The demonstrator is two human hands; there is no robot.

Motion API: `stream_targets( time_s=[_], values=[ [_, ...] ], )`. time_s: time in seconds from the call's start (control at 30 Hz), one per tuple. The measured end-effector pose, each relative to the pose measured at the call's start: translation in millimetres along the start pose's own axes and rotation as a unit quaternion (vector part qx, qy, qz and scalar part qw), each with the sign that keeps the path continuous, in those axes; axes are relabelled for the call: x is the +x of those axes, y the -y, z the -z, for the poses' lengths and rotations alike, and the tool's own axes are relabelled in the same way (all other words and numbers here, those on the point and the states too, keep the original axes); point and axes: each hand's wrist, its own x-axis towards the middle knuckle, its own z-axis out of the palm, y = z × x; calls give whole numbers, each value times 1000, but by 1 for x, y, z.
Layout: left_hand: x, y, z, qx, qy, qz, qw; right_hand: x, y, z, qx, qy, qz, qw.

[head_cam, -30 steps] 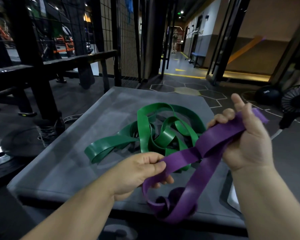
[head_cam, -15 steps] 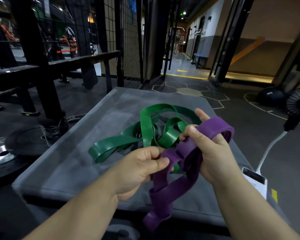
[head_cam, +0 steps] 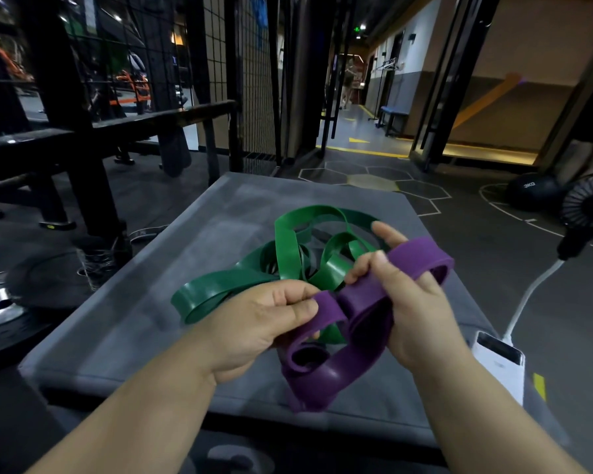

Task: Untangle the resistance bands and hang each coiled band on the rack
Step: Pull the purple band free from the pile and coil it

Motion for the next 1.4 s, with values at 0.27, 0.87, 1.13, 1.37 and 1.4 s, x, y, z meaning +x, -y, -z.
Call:
stream_targets(
  time_s=[0.27,0.87,1.13,1.37,1.4],
  values=[
    [2,-4,-16,-72,-98,-13,992,-14,-20,-14,-142,95,-37,985],
    [10,33,-3,200,1,102,974,3,-2,7,-102,-49,-14,993],
    [6,5,2,46,-77,-71,993,1,-13,21,-191,83,-114,971],
    [5,2,9,81,-128,-88,984,-11,-11,4,-280,167,-203,923],
    [5,2,9,79,-122,-77,986,-12,-11,3,-279,171,-209,922]
  ],
)
